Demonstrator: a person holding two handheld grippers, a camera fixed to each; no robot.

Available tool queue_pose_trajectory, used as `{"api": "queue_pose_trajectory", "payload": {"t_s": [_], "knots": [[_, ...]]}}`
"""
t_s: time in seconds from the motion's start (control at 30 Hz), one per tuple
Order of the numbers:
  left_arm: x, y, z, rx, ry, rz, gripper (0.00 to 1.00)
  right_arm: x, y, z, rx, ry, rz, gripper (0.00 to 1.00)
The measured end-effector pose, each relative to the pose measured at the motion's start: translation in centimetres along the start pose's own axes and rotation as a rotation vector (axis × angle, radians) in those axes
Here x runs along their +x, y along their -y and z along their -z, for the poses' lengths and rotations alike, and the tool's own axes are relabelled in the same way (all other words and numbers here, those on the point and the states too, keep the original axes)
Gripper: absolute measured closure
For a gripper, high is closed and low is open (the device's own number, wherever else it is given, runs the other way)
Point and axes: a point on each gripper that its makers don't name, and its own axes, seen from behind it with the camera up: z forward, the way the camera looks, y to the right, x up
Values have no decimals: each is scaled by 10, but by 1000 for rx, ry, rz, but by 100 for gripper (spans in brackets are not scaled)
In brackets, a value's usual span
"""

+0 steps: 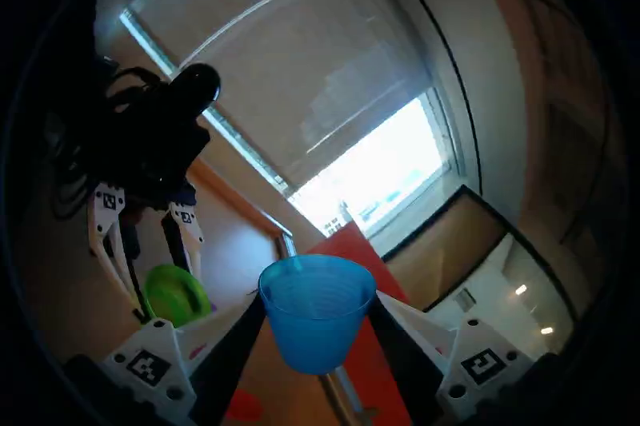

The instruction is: Pour water

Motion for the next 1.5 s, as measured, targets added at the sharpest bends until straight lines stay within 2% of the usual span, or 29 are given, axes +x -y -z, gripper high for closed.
{"api": "queue_pose_trajectory", "payload": {"t_s": [0.27,0.5,0.7,0.9,1.3,1.5], "knots": [[0,2,1,6,3,-4,14,-3,5,5,23,-17,-263,10],[2,2,1,8,5,-8,14,-6,13,7,57,-13,-446,10],[1,2,2,9,8,-13,14,-11,20,9,86,0,-577,10],[-1,3,2,12,12,-16,14,-10,23,13,108,-1,-654,10],[-11,7,3,23,52,-25,14,-33,33,22,110,61,-719,10],[-21,8,3,26,91,-35,14,-57,41,31,100,117,-721,10]]}}
